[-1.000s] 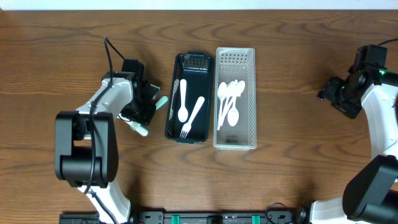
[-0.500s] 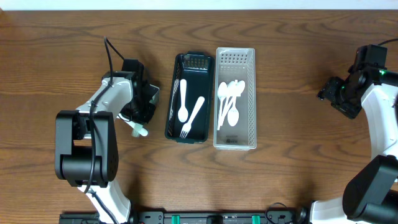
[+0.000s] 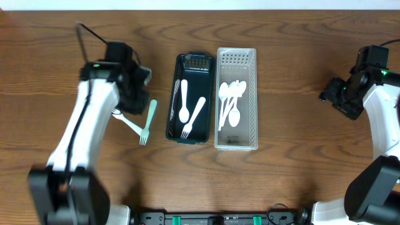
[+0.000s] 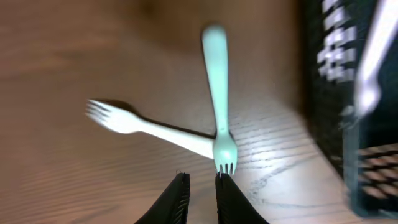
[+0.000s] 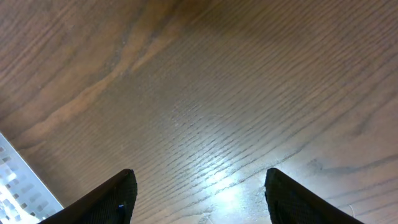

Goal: Pack container

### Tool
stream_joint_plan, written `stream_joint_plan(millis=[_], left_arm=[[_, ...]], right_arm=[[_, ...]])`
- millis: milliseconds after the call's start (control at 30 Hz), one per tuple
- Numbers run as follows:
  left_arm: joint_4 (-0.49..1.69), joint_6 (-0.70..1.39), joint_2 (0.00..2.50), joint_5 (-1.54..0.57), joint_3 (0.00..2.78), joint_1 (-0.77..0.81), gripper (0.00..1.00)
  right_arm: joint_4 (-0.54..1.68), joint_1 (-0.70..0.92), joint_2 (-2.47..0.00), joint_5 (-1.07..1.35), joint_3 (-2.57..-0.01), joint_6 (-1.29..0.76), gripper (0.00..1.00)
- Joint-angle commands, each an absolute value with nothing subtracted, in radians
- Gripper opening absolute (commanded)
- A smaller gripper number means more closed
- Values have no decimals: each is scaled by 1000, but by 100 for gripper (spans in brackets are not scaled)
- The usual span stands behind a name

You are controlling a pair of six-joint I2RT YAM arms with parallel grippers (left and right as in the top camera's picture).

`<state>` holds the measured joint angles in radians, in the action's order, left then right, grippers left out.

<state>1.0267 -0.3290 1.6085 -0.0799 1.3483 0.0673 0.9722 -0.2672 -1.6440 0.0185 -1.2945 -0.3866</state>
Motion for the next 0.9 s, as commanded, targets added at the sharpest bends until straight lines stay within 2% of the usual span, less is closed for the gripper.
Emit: stream_joint_plan(millis=[0, 67, 167, 333, 867], left_arm=[[1041, -295, 1512, -90, 1368, 72, 19], [1047, -239, 1496, -91, 1363, 72, 19], [1046, -133, 1512, -98, 1323, 76, 29], [1025, -34, 1605, -98, 1246, 97, 37], [941, -25, 1890, -38, 1229, 159, 38]], right_arm=[[974, -273, -1652, 16, -1293, -399, 69], [978, -273, -1652, 16, -1293, -399, 69], [981, -273, -1652, 16, -1293, -399, 69], [980, -272, -1652, 16, -1293, -399, 69], [984, -272, -1652, 15, -1293, -399, 70]])
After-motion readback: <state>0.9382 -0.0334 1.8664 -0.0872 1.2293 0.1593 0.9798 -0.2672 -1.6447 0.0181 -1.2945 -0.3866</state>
